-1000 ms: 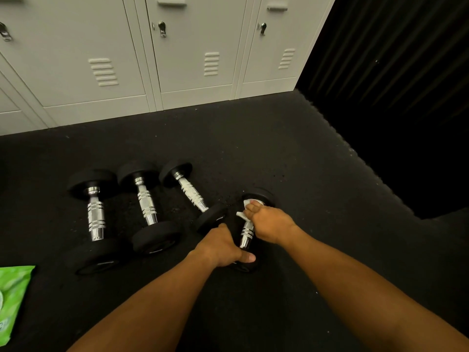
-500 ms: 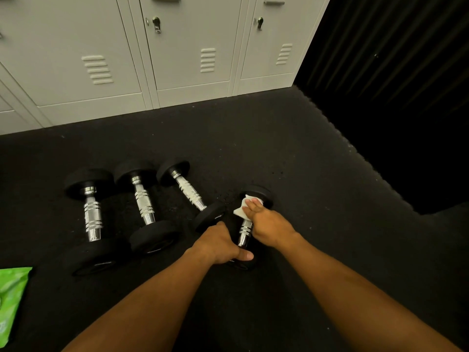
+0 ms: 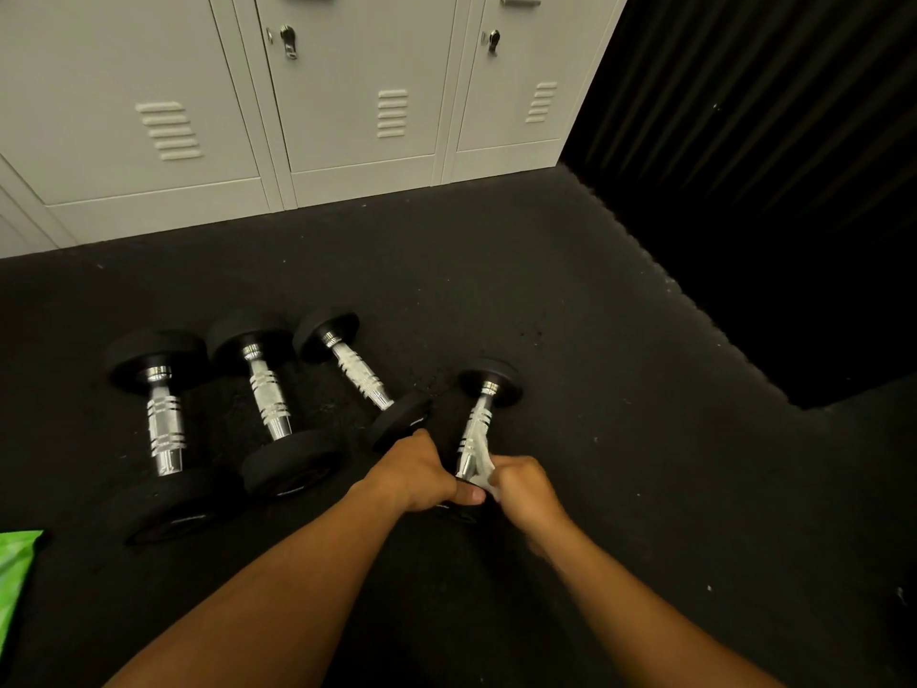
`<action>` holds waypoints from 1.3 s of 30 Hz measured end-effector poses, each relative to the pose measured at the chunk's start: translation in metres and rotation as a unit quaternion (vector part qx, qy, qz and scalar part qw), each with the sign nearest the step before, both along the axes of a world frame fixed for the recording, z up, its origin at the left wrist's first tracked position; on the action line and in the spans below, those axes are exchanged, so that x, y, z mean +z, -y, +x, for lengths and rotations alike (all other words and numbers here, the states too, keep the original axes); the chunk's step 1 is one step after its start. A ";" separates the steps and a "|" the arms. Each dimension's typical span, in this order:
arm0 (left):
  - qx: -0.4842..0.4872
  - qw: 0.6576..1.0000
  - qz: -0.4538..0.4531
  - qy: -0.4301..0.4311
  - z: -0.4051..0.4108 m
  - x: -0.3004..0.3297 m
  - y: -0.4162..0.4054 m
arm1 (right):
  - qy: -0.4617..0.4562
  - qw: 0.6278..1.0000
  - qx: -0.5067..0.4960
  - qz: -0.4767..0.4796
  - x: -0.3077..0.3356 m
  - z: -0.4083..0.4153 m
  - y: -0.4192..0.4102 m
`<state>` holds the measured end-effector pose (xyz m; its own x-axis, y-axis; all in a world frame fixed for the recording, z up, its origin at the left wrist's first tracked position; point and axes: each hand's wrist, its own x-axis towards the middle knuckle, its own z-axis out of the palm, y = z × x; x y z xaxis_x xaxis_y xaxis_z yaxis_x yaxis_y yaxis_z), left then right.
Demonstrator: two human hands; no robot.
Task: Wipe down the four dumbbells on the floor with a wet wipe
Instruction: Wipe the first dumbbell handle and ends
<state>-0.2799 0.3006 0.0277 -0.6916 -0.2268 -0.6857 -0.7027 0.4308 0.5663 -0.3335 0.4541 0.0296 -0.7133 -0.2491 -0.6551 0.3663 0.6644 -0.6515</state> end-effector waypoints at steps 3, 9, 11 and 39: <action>0.001 1.000 -0.001 0.005 -0.001 0.000 0.001 | 0.082 0.994 -0.078 0.016 0.005 -0.020 0.009; -0.007 1.000 -0.006 0.016 -0.002 -0.002 0.003 | 0.174 0.964 -0.183 -0.089 -0.007 -0.031 0.022; -0.006 1.000 -0.005 0.018 -0.002 -0.002 0.004 | 0.170 0.962 -0.188 -0.096 -0.009 -0.031 0.024; 0.004 1.000 0.009 0.010 -0.001 0.004 0.004 | 0.084 0.974 -0.177 -0.113 0.031 -0.056 0.005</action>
<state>-0.2806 0.2969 0.0314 -0.6762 -0.2186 -0.7036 -0.7169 0.4152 0.5600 -0.3892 0.4491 0.0605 -0.6681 -0.1577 -0.7272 0.6609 0.3232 -0.6773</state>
